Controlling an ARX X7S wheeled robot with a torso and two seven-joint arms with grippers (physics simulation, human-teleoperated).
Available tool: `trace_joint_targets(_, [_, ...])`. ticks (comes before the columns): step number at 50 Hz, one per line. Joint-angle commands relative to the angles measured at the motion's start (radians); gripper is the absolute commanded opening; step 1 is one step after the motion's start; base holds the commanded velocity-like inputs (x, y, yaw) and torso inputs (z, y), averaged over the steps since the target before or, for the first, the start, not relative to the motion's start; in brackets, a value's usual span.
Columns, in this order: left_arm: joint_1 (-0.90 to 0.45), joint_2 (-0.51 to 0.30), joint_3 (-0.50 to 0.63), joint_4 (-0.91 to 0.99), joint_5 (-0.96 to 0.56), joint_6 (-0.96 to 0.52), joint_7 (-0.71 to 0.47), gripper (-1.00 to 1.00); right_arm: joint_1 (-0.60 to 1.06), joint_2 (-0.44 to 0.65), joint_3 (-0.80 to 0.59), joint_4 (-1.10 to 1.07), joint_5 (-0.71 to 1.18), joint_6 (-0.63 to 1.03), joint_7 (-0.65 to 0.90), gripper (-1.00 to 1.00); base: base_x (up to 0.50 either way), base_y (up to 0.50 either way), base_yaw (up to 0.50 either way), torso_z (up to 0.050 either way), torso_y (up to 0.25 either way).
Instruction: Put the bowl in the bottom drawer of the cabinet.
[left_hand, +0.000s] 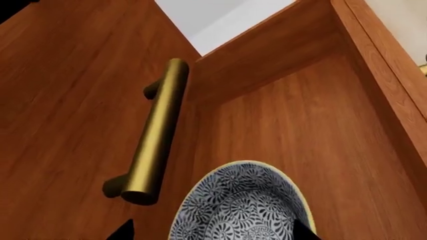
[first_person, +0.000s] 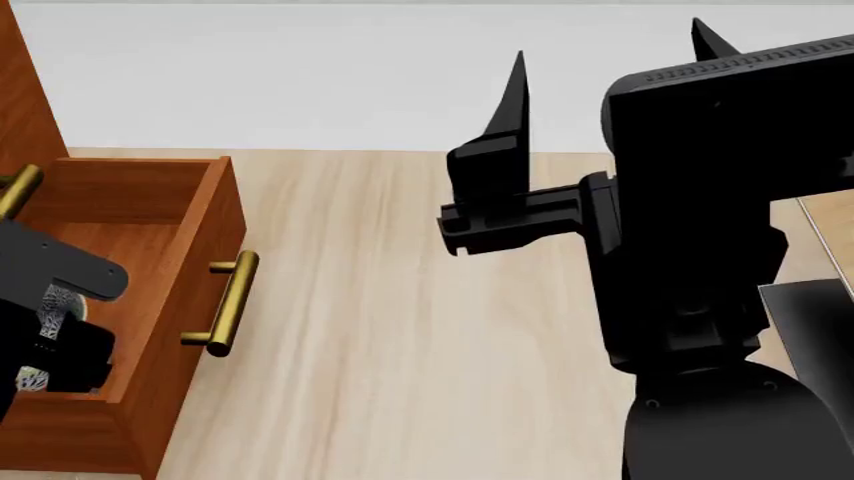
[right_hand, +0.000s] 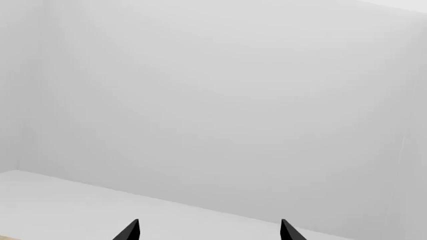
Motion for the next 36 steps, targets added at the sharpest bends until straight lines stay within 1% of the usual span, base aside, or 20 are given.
trace_joint_targets(1, [0.000,-0.011,-0.022,0.099,-0.053,-0.050,-0.040,1.00,-0.002,0.000,0.004,-0.007,0.004,0.004,0.001,1.00,0.00,0.00,0.00,0.000,0.000])
trace_joint_targets(18, [0.027,-0.040,-0.075,0.291,-0.088,-0.144,-0.090,1.00,-0.002,0.003,0.004,-0.009,0.013,0.005,0.006,1.00,0.00,0.00,0.00,0.000,0.000])
trace_joint_targets(36, [0.033,-0.050,-0.093,0.362,-0.104,-0.182,-0.105,1.00,-0.001,0.006,0.005,-0.012,0.022,0.007,0.013,1.00,0.00,0.00,0.00,0.000,0.000])
